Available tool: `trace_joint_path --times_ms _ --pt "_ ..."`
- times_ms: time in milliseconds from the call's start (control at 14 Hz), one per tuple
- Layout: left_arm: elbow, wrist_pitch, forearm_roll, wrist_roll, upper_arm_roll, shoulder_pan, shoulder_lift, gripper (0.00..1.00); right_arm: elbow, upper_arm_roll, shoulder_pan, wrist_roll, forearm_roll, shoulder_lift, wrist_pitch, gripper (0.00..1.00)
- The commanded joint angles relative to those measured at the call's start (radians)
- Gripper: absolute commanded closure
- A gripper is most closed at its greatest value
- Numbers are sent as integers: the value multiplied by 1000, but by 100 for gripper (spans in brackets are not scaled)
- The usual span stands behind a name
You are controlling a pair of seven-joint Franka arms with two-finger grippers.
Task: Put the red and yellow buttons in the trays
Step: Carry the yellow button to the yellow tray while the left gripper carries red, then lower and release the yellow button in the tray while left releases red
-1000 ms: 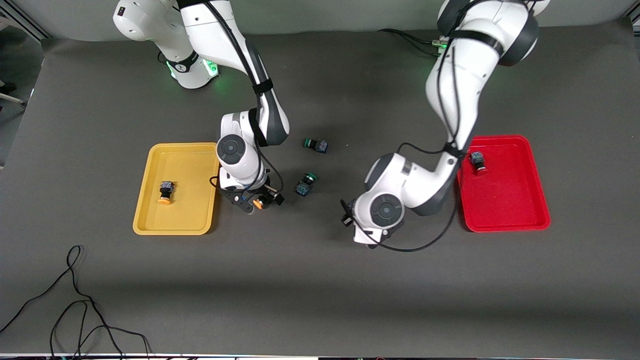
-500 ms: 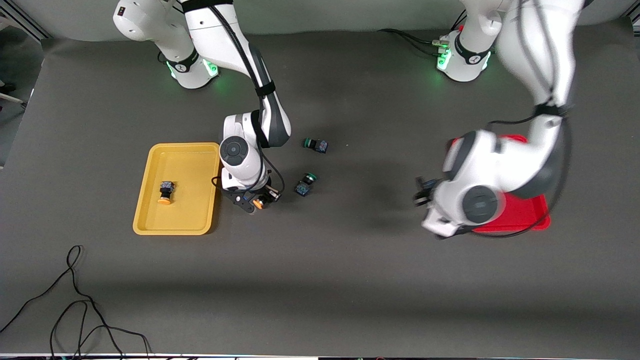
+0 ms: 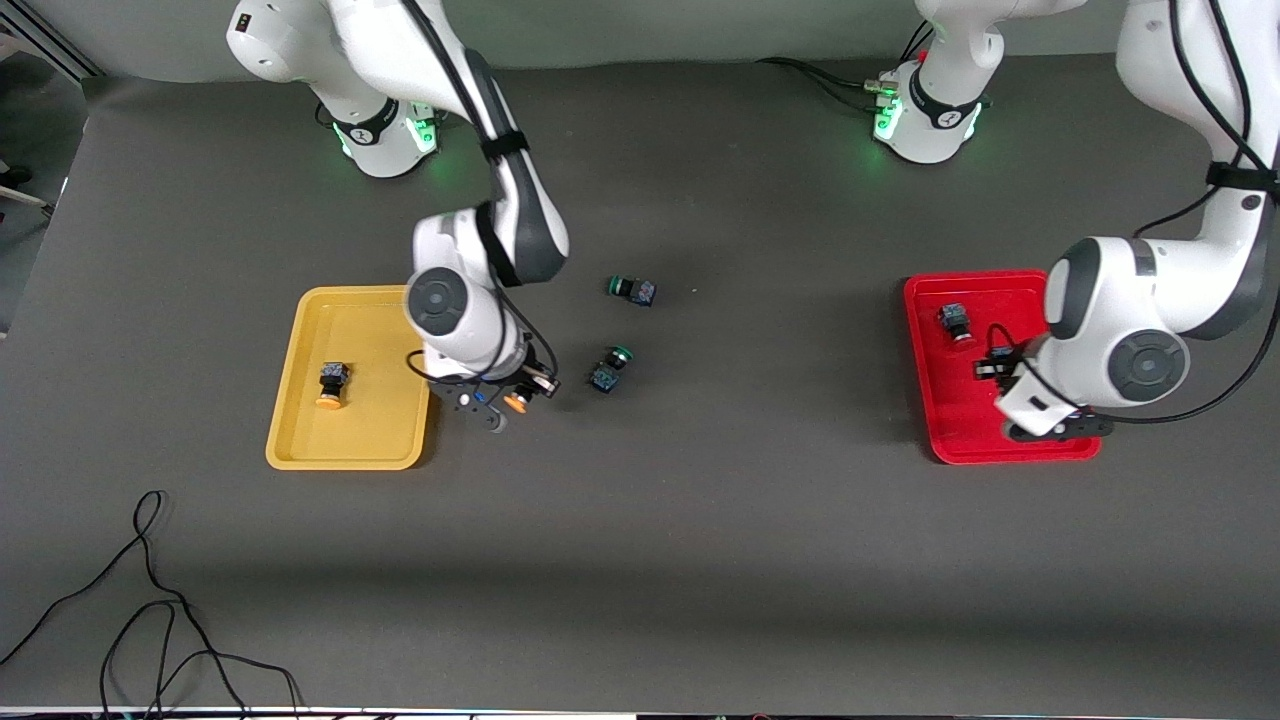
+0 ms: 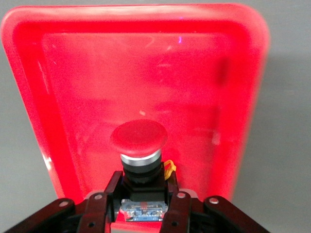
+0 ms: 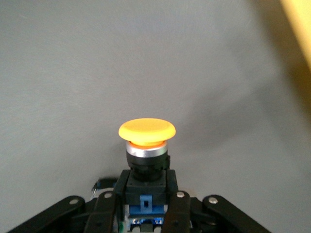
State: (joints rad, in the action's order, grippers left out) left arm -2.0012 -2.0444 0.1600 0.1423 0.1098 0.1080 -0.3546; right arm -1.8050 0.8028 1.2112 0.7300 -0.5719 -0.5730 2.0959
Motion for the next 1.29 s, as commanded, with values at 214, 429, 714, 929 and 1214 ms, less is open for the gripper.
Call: trace_joint_path --times_ms 214,429,714,929,1214 --pt "-79 -191 46 -121 14 116 -56 100 50 174 -7 -499 187 156 -232 80" --pt "-65 -171 46 -122 14 116 -50 1 4 335 -10 -846 181 156 -263 80" --pt "50 21 36 -121 25 107 28 0 -201 372 -45 -1030 95 157 -132 80" --pt "128 177 30 -121 37 67 129 0 -377 352 -42 -1135 17 121 83 80" --pt "203 320 -28 -131 82 62 247 0 -409 251 -65 -1179 -115 0 164 80"
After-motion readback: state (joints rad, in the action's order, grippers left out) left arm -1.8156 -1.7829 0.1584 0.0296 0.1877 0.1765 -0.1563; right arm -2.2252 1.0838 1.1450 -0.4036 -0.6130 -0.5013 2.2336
